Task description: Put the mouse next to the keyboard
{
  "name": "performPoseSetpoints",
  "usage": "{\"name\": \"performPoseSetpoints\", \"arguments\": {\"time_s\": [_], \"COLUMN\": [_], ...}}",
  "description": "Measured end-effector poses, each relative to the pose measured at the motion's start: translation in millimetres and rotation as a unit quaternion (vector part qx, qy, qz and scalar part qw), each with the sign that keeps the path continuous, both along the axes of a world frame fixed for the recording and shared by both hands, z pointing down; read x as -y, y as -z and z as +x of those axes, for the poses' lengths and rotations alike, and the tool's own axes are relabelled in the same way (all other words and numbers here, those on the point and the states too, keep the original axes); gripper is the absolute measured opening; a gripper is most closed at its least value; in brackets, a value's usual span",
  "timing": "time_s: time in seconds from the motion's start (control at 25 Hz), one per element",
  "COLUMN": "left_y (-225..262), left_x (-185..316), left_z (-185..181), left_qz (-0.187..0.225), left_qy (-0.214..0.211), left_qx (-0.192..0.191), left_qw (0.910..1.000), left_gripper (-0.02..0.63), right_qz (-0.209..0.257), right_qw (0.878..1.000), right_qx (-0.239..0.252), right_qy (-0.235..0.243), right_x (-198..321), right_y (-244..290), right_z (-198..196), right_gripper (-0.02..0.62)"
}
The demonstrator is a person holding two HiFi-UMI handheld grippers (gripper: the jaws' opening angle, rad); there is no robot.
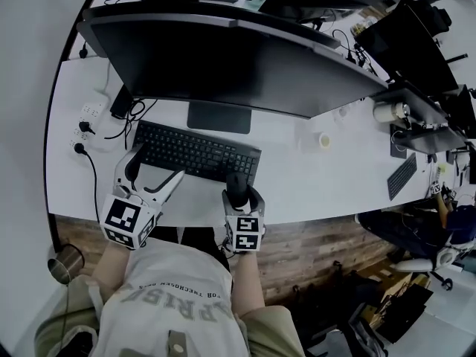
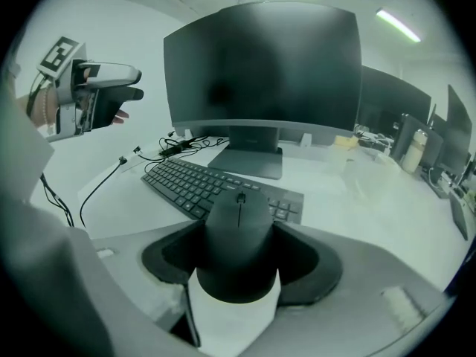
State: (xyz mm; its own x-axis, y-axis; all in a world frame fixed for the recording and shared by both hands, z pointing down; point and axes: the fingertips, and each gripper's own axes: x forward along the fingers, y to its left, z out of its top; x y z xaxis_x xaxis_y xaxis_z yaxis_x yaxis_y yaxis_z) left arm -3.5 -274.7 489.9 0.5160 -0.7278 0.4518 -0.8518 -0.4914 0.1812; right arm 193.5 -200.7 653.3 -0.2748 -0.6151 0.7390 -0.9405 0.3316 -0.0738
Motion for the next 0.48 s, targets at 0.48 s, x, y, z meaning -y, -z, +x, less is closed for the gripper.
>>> {"name": "performPoseSetpoints", "arguments": {"time_s": [0.48], "left_y": [7], "left_x": [-4], "left_z": [83], "left_qz": [0.010], "left_qy": [0.004], "left_qx": [0.007], "left_qw": [0.9999], "left_gripper": [0.385], "right_qz": [0.031], "right_qw": [0.998], "right_qx": [-0.012], "right_qy": [-0.053], "right_x": [26], "right_y": [7], "right_z": [109], "right_gripper": [0.295]}}
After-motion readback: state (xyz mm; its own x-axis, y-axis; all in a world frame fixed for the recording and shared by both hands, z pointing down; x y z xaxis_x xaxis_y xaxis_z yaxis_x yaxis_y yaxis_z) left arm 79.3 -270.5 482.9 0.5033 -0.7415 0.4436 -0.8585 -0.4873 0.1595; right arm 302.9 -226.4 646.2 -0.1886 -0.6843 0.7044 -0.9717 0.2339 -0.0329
